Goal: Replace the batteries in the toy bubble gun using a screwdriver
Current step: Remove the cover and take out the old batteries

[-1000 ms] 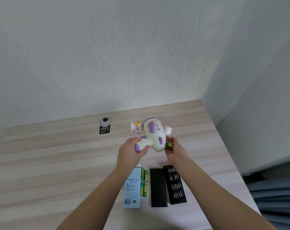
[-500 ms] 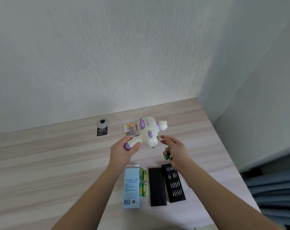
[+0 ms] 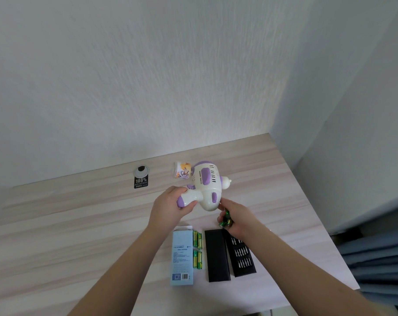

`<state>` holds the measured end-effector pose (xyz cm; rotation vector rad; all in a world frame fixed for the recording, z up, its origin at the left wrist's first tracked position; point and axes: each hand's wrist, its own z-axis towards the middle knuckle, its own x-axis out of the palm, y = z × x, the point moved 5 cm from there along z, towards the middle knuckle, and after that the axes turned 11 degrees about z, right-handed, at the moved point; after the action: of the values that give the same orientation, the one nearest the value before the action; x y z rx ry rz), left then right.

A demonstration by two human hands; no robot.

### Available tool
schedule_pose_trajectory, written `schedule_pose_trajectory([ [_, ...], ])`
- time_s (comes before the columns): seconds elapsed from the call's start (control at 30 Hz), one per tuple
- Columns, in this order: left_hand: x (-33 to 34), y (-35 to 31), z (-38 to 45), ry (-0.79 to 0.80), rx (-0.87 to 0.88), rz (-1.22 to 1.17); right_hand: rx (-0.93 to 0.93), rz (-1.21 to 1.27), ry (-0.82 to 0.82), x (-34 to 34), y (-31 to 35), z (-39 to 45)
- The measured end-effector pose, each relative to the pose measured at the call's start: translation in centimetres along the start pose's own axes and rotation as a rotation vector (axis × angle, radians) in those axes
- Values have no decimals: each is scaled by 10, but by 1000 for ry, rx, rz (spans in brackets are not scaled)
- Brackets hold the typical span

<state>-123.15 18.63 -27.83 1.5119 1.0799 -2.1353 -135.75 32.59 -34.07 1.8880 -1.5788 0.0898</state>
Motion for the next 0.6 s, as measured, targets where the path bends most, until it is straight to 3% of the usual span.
schedule_pose_trajectory([
  [0.3,2,-7,-4,-36,51,37,108,285,-65,-7,-8,1],
  [0.6,1,-8,-4,-46,73,64,74,210,-57,-10,-7,-1],
])
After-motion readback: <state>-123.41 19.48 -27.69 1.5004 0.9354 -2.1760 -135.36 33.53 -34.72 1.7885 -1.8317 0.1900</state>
